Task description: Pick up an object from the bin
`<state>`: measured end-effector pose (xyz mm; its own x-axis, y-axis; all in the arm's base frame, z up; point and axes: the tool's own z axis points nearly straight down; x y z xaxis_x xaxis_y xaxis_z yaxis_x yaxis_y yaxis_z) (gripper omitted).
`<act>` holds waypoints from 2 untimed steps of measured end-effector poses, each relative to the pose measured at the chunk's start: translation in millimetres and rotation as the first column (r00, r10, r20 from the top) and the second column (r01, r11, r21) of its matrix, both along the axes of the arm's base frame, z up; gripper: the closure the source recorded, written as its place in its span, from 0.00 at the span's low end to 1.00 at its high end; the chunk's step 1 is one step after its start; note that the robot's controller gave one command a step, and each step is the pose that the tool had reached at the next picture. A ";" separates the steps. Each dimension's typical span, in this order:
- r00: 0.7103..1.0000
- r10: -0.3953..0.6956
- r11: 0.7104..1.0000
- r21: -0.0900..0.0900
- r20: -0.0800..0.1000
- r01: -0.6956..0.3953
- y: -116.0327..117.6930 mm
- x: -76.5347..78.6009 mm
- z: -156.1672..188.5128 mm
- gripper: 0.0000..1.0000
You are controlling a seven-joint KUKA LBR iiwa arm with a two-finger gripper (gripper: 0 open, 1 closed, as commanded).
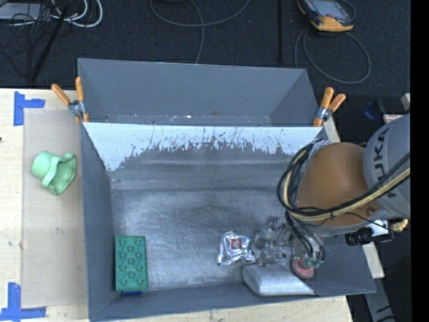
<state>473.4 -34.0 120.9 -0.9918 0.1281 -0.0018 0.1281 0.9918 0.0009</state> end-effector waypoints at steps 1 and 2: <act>0.986 -0.168 0.986 -0.002 -0.001 0.168 27.0 35.2 -48.5 1.00; 0.976 0.216 0.976 -0.001 0.003 -0.216 72.2 54.9 75.0 1.00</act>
Offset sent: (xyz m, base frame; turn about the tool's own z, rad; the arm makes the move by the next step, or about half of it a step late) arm 0.0339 0.0281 -0.0509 0.1684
